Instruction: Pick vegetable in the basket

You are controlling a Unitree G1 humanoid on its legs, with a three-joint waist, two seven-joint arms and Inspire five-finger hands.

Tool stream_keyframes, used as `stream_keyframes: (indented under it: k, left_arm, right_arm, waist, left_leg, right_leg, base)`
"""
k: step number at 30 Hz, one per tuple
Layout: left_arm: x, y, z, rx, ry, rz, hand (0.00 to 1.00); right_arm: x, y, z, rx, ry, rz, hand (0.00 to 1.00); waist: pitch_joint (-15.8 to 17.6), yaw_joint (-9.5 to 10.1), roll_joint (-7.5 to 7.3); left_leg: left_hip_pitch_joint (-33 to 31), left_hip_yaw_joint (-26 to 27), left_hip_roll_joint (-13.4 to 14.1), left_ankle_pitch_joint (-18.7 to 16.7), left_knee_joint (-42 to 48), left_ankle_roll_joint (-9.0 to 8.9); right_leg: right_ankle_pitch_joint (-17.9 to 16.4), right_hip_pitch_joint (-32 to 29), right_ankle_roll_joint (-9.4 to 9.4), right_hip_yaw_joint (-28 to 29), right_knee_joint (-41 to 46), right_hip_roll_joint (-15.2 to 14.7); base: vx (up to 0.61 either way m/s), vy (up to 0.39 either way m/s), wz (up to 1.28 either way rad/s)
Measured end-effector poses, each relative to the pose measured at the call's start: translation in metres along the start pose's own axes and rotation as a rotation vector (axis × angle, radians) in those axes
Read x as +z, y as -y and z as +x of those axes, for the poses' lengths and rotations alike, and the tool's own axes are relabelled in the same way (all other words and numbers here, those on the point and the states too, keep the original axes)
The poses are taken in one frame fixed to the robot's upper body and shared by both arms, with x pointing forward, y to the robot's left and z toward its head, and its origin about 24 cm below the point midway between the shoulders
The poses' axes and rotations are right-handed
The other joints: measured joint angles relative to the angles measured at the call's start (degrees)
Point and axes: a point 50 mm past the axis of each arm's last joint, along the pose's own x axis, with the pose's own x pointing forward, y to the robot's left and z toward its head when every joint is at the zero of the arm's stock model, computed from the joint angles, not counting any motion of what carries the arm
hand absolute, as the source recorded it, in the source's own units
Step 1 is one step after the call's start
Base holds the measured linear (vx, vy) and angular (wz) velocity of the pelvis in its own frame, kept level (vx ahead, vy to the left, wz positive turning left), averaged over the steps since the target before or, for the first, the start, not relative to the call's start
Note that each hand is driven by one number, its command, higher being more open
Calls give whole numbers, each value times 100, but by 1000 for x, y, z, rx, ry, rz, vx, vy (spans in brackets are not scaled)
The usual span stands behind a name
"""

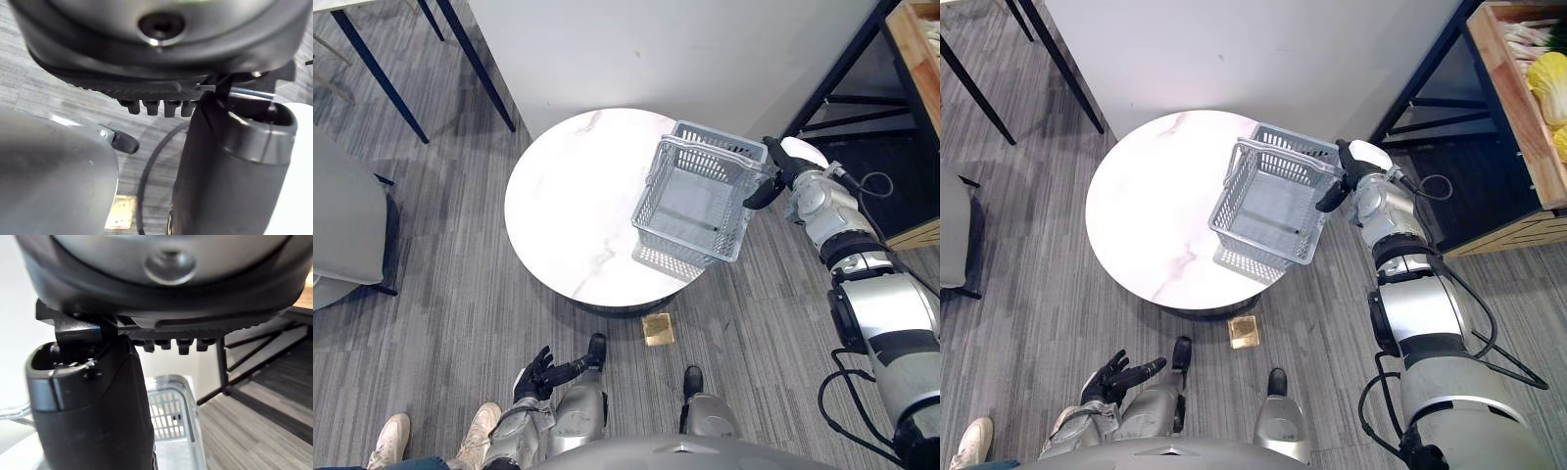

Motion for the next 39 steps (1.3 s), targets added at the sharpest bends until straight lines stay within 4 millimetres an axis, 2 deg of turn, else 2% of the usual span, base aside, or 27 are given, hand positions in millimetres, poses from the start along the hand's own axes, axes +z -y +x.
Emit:
stream_keyframes:
  k: [1,8,13,15,18,21,27,33,34,39]
  left_arm:
    - [2,1,0,-3,8,0,100]
    - [6,3,1,-10,29,0,100]
    - [6,3,1,-7,30,1,100]
    - [7,4,1,-9,29,4,100]
    - [7,3,1,-4,29,5,100]
    - [6,0,1,7,21,12,100]
    - [7,0,1,2,21,7,100]
    - [8,5,2,-15,25,7,100]
    - [8,6,2,-16,26,6,100]
    - [8,6,2,-16,28,6,100]
  right_arm:
    - [0,1,0,-3,-1,7,100]
    - [12,22,3,-52,19,32,100]
    - [16,31,4,-79,25,56,100]
    - [18,47,4,-123,31,71,100]
    - [11,65,2,-178,17,74,100]
    - [3,68,1,-181,-16,73,100]
    - [-2,65,1,-168,-38,82,100]
    - [-3,64,1,-163,-42,82,100]
    - [-3,64,1,-163,-42,81,0]
    - [1,69,1,-177,-32,93,0]
  waist:
    - [49,11,-2]
    - [251,34,91]
    - [302,46,144]
    - [372,52,235]
    - [401,87,290]
    - [417,154,291]
    - [446,164,325]
    - [580,205,470]
    - [601,206,486]
    - [636,210,498]
  left_leg:
    - [-3,-17,-4,39,16,44]
    - [-12,-47,-88,39,18,48]
    - [-17,-84,-46,29,-7,44]
    - [-43,-86,2,47,-8,24]
    - [-190,-133,59,116,-8,-27]
    - [-215,-144,122,149,-8,-47]
    - [-329,-151,130,170,-6,-53]
    - [-421,-123,129,228,-5,-44]
    - [-422,-119,129,227,-5,-44]
    - [-515,-81,131,230,-4,-42]
  right_leg:
    - [22,2,26,-8,15,-20]
    - [28,-2,29,-11,40,-69]
    - [19,-13,16,-10,45,-53]
    - [9,-61,2,-8,78,-11]
    - [-9,-242,-26,-23,180,77]
    - [-14,-303,-37,-25,247,130]
    - [-25,-454,-55,-15,333,136]
    - [-33,-616,-63,20,437,120]
    - [-34,-620,-63,24,438,120]
    - [-31,-757,-59,68,473,123]
  base:
    - [119,-12,8]
    - [47,-1,4]
    - [-47,-8,-1]
    - [-110,-20,-2]
    - [-77,-20,2]
    - [-39,-49,-2]
    - [-1,-5,0]
    - [-4,-9,-2]
    - [0,0,0]
    - [-3,-10,-3]
